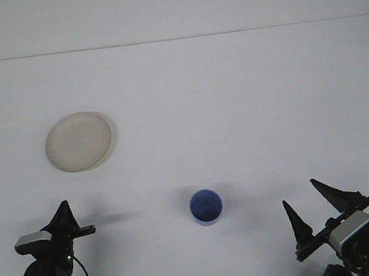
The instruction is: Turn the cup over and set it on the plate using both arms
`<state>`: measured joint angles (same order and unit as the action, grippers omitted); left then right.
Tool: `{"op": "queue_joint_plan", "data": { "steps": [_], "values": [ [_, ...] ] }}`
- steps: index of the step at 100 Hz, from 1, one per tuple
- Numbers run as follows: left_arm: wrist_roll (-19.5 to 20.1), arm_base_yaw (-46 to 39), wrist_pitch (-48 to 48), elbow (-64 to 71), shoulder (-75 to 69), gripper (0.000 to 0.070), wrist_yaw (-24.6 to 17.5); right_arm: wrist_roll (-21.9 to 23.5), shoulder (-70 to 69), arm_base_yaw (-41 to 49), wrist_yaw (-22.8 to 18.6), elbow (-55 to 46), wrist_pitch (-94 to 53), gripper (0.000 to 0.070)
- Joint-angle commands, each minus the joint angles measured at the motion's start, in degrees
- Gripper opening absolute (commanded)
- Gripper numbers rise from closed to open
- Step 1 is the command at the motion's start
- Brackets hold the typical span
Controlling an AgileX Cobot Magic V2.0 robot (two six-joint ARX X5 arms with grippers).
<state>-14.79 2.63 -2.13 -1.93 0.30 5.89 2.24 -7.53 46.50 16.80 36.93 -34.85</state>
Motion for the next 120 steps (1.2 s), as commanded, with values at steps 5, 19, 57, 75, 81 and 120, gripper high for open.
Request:
{"op": "queue_joint_plan", "data": {
  "steps": [5,19,57,75,81,120],
  "values": [
    [-3.9,0.0,-0.6,-2.2,0.2,0.0012,0.1,0.8,0.0,0.6,0.2,0.4,0.1,0.0526],
    [-4.5,0.0,2.0,-11.1,4.2,0.0012,0.1,0.8,0.0,0.6,0.2,0.4,0.1,0.0526],
    [1.9,0.0,19.0,-43.3,30.1,0.0396,-9.9,0.8,0.0,0.6,0.2,0.4,0.1,0.0526],
    [2.6,1.4,23.9,-49.8,38.5,0.0550,-20.2,0.8,0.0,0.6,0.2,0.4,0.1,0.0526],
    [2.5,2.9,25.0,-51.3,41.5,0.0550,-24.6,0.8,0.0,0.6,0.2,0.4,0.1,0.0526],
    [6.0,26.7,33.0,-61.7,63.8,0.0551,-28.8,0.8,0.0,0.6,0.2,0.4,-0.1,0.0526]
  ]
}}
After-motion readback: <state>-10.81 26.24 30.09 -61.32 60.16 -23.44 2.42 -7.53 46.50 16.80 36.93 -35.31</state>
